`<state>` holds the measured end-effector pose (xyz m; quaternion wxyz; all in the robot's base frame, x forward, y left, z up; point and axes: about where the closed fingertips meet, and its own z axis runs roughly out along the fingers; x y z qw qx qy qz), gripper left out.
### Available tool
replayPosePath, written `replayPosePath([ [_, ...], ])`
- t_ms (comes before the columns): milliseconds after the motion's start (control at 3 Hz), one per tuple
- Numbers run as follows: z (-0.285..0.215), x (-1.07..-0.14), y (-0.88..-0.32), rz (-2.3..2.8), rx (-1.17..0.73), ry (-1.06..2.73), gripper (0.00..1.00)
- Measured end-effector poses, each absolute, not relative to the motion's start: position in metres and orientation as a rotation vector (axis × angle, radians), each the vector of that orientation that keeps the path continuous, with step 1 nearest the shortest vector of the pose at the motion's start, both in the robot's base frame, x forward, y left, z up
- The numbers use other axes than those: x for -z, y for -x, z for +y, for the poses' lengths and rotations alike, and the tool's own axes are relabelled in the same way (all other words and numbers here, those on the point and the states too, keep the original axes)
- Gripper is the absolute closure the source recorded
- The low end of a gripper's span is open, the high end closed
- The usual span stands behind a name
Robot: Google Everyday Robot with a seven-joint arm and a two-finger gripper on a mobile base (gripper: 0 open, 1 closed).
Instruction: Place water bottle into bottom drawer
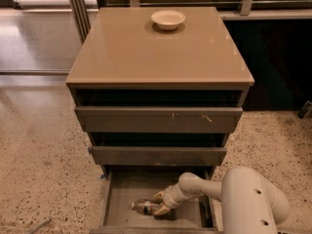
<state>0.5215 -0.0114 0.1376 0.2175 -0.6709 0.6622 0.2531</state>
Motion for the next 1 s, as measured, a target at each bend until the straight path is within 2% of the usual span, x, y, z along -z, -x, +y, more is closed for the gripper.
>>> replayPosePath([
  [333,-0.0114,-0.1376,-0.5215,1.834,-0.701,1.858,0.03],
  [1000,-0.0114,-0.1376,-0.5215,1.834,-0.701,1.858,0.0],
])
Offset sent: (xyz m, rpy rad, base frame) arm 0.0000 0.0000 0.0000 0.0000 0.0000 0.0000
